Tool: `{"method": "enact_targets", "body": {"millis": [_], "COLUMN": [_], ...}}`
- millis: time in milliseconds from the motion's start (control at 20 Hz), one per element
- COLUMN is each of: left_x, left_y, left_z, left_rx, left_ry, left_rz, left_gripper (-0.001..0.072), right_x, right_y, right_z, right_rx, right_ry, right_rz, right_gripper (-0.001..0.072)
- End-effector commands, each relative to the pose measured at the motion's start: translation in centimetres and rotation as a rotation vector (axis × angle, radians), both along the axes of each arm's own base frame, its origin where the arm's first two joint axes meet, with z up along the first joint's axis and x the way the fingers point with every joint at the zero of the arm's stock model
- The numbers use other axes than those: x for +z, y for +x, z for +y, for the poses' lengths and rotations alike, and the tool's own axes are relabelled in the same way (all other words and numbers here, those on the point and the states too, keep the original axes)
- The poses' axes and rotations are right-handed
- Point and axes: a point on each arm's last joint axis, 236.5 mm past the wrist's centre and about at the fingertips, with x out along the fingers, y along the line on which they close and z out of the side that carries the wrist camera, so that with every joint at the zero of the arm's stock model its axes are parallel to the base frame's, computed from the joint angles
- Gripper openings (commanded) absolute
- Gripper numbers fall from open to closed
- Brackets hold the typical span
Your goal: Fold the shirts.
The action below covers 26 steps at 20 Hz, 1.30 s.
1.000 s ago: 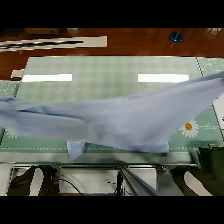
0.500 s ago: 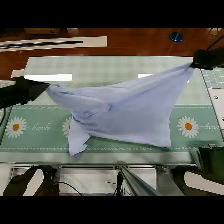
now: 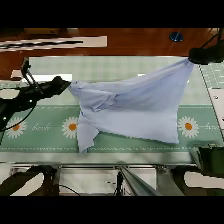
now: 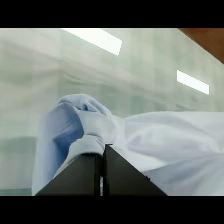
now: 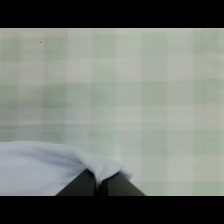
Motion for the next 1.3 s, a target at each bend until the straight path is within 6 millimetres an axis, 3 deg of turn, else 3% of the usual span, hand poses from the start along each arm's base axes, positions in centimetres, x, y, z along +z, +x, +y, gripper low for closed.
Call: {"method": "enact_targets", "body": {"millis": [0,150,250,300,400,500,550,650,700,800,900,1000,1100,1250], "left_x": [-2.7,-5.1,-5.9,-5.9,-4.5,-1.5,0.1,2.4,2.6,1.1,-1.8,-4.1,-5.9,-7.9], "left_y": [1.0,0.1,0.2,0.3,1.3,2.5,2.7,1.4,0.0,-3.9,-9.4,-12.5,-13.9,-15.6], "left_z": [-0.8,-3.7,-3.8,-3.5,-2.1,0.1,1.3,4.1,5.7,7.8,8.6,7.8,6.1,2.4], "left_rx": [0.014,-0.055,-0.054,-0.044,-0.026,-0.022,-0.042,-0.130,-0.154,-0.199,-0.319,-0.375,-0.405,-0.523], "left_ry": [0.065,0.075,0.083,0.083,0.063,0.015,-0.009,-0.019,-0.037,-0.059,-0.003,-0.002,-0.016,0.030], "left_rz": [0.009,0.059,0.072,0.070,0.053,0.025,0.017,0.039,0.094,0.256,0.441,0.547,0.590,0.608], "left_gripper": [0.0026,0.0027,0.0030,0.0066,0.0323,0.0573,0.0622,0.0596,0.0587,0.0587,0.0587,0.0587,0.0587,0.0589], "right_x": [-3.9,-8.0,-8.9,-8.6,-6.9,-3.7,-1.7,0.9,1.6,2.5,2.1,-0.8,-4.2,-7.3], "right_y": [0.3,-1.0,-1.3,-1.2,-1.4,-2.2,-2.9,-6.0,-8.0,-11.1,-13.3,-16.5,-19.1,-20.8], "right_z": [-1.2,0.4,1.0,1.0,0.7,-0.5,-1.2,-2.9,-4.0,-5.5,-6.8,-6.8,-4.9,-2.1], "right_rx": [-0.013,0.006,0.010,0.010,0.030,0.049,0.033,0.003,-0.022,-0.069,-0.112,-0.134,-0.125,-0.086], "right_ry": [-0.034,0.037,0.065,0.064,0.036,-0.030,-0.032,-0.051,-0.058,-0.038,0.001,0.110,0.288,0.476], "right_rz": [0.086,0.224,0.254,0.244,0.221,0.192,0.174,0.207,0.245,0.302,0.348,0.459,0.548,0.564], "right_gripper": [0.0034,0.0034,0.0034,0.0070,0.0362,0.0458,0.0458,0.0484,0.0538,0.0537,0.0534,0.0523,0.0522,0.0523]}}
